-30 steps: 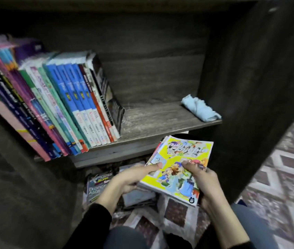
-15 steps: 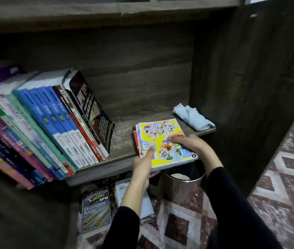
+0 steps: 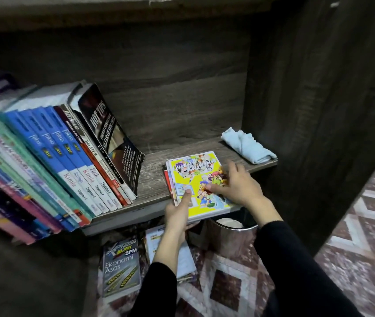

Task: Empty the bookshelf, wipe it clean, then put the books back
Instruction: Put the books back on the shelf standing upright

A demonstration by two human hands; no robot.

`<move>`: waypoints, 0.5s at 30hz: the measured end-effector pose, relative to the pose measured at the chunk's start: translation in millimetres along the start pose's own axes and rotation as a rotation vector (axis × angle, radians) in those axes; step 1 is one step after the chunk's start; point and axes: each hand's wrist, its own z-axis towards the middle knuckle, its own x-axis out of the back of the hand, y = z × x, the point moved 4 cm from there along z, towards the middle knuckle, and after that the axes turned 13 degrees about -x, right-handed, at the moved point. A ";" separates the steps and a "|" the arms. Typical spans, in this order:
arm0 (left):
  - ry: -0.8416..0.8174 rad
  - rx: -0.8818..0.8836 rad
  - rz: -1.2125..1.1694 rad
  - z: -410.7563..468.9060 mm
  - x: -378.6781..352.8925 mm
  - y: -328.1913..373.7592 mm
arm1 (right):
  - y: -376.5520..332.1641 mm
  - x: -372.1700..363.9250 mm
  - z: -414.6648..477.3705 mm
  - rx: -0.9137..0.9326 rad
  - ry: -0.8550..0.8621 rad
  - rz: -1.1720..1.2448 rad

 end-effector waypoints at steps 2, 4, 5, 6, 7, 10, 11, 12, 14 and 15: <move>0.001 0.007 -0.008 -1.6 -0.5 0.1 | -7.6 4.3 -16.2 0.261 -0.023 0.015; -0.005 0.020 -0.029 -3.5 -2.1 1.9 | -9.0 -2.6 -29.8 0.410 -0.049 -0.143; -0.010 0.025 -0.036 -3.8 -2.8 3.1 | -9.2 -9.8 -34.8 0.451 -0.055 -0.253; -0.018 0.027 -0.041 -4.1 -3.8 3.6 | -8.5 -18.0 -39.2 0.476 -0.058 -0.361; -0.024 0.029 -0.045 -4.4 -4.1 4.2 | -7.8 -27.4 -42.0 0.497 -0.035 -0.461; -0.053 0.044 -0.056 -4.8 -3.7 5.9 | -8.6 -47.2 -44.2 0.591 0.294 -0.560; -0.060 0.052 -0.068 -5.3 -3.6 7.1 | -8.5 -48.3 -43.7 0.609 0.407 -0.519; -0.065 0.059 -0.073 -5.5 -3.7 8.1 | -9.1 -47.5 -43.5 0.615 0.502 -0.478; -0.082 0.056 -0.072 -6.3 -5.9 11.2 | -7.6 -46.6 -42.1 0.642 0.622 -0.392; -0.088 0.049 -0.072 -7.0 -7.2 12.8 | -6.5 -46.3 -41.4 0.662 0.661 -0.356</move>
